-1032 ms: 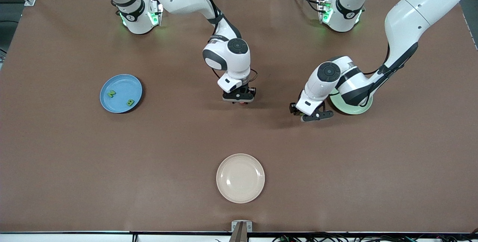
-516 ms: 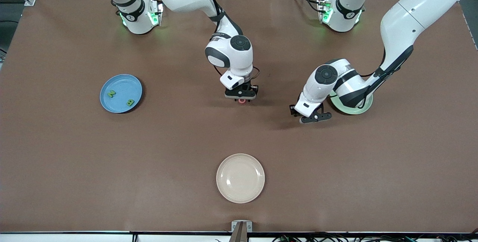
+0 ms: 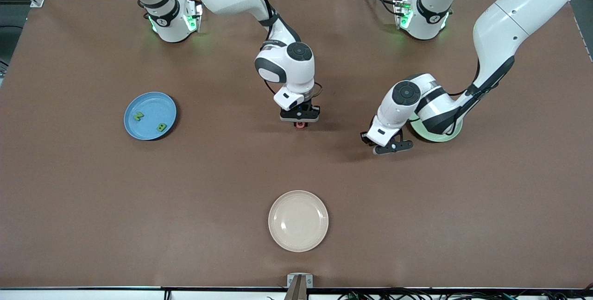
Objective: Sort uppercase to blue plate, lowercase to green plate
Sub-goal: 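Carry the Q to the blue plate while the left gripper places c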
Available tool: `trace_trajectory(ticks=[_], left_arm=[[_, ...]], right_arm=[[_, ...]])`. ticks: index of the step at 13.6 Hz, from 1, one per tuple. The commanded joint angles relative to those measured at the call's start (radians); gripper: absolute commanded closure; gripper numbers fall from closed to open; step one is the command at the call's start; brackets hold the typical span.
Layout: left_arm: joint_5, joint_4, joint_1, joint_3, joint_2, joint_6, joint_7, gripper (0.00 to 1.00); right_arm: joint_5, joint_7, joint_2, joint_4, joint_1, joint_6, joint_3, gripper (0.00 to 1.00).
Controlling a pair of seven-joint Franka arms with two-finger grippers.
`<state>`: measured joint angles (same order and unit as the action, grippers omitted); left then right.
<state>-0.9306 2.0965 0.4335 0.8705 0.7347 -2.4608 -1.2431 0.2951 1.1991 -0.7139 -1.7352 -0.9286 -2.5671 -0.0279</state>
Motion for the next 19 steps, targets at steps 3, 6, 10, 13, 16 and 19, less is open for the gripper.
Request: trace_trajectory(ticks=[3, 6, 10, 13, 16, 19], left_arm=[[0.007, 0.065, 0.130, 0.102, -0.061, 0.020, 0.001, 0.84], [0.007, 0.126, 0.331, 0.260, -0.063, 0.091, 0.075, 0.85], [0.007, 0.224, 0.586, 0.399, -0.061, 0.151, 0.259, 0.85], [0.007, 0.279, 0.709, 0.426, -0.061, 0.155, 0.408, 0.84], [0.003, 0.287, 0.754, 0.420, -0.055, 0.155, 0.497, 0.84], [-0.004, 0.286, 0.754, 0.394, -0.054, 0.154, 0.544, 0.83]], right_arm=[[0.030, 0.011, -0.010, 0.008, 0.024, 0.074, -0.009, 1.00], [0.030, -0.071, 0.049, 0.003, 0.053, 0.247, -0.007, 1.00], [0.022, -0.312, 0.183, -0.046, 0.123, 0.556, -0.004, 1.00], [0.021, -0.470, 0.311, -0.182, 0.210, 0.588, -0.006, 1.00], [0.022, -0.634, 0.442, -0.323, 0.307, 0.579, -0.006, 1.00], [0.029, -0.803, 0.565, -0.423, 0.414, 0.576, -0.007, 1.00]])
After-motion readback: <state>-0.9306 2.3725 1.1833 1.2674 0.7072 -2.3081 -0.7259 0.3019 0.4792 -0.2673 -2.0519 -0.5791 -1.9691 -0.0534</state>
